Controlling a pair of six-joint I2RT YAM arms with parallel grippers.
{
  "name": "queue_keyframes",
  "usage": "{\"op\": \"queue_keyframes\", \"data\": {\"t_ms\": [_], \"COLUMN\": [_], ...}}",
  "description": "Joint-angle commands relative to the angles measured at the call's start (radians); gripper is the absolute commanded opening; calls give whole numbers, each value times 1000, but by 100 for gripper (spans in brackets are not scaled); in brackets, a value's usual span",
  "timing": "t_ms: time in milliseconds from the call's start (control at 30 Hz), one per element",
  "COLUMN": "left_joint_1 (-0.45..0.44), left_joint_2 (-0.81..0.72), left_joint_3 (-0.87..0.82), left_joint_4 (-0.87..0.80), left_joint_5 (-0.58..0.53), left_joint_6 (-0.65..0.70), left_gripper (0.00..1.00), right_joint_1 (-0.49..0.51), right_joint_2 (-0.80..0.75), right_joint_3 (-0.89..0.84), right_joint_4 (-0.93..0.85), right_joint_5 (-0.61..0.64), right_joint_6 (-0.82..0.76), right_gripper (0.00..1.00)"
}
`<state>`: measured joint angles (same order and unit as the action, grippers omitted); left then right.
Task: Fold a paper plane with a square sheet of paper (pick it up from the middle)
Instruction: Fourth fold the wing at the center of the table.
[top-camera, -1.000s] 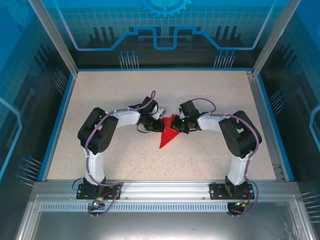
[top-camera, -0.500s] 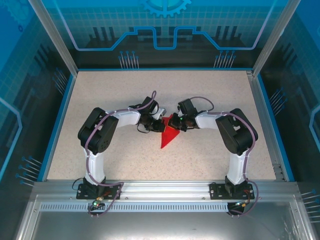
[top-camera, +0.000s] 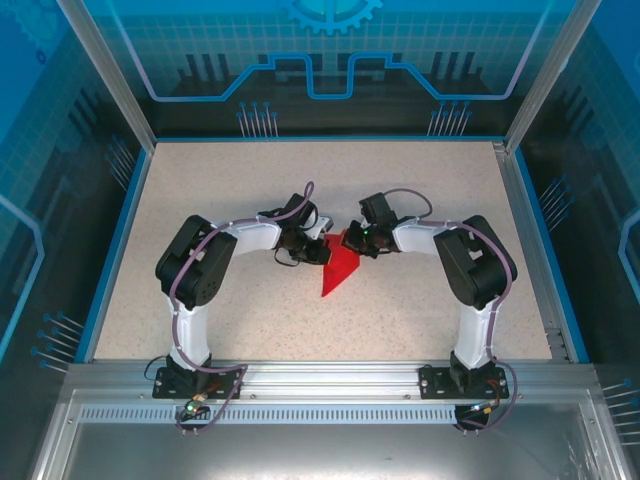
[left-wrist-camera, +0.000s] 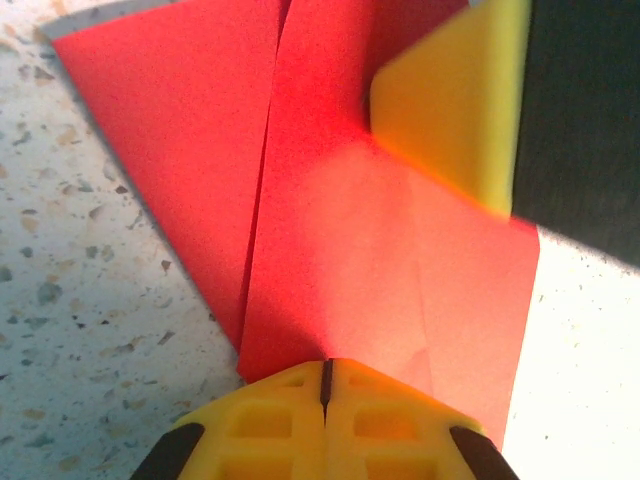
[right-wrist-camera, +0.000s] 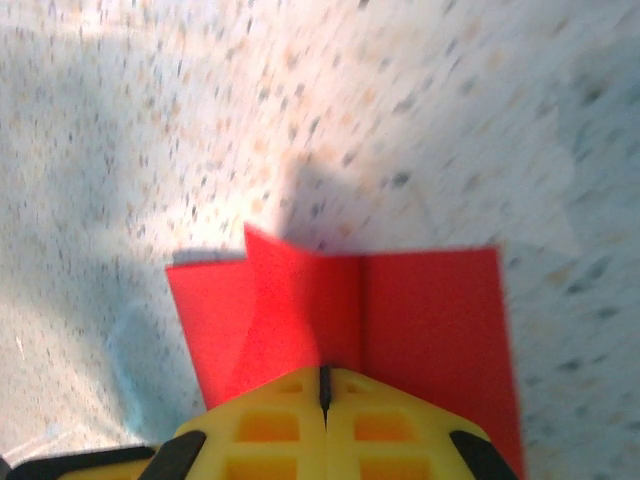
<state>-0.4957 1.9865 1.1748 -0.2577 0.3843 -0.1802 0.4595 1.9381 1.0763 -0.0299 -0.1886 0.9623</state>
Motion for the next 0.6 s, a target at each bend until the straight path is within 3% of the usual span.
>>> {"op": "queue_keyframes", "data": {"t_ms": [0, 567], "left_joint_1": [-14, -16], "left_joint_2": [81, 75], "left_joint_3": [-77, -84], "left_joint_4": [-169, -166], "left_joint_5": [-147, -142], "left_joint_6": [36, 37], "left_gripper": [0, 0], "right_joint_1": [-43, -110], "right_joint_2": [41, 86], "right_joint_3": [39, 176], "right_joint_4": [-22, -93], "right_joint_5": [73, 33], "right_joint_6": [4, -81], "right_gripper": [0, 0]}}
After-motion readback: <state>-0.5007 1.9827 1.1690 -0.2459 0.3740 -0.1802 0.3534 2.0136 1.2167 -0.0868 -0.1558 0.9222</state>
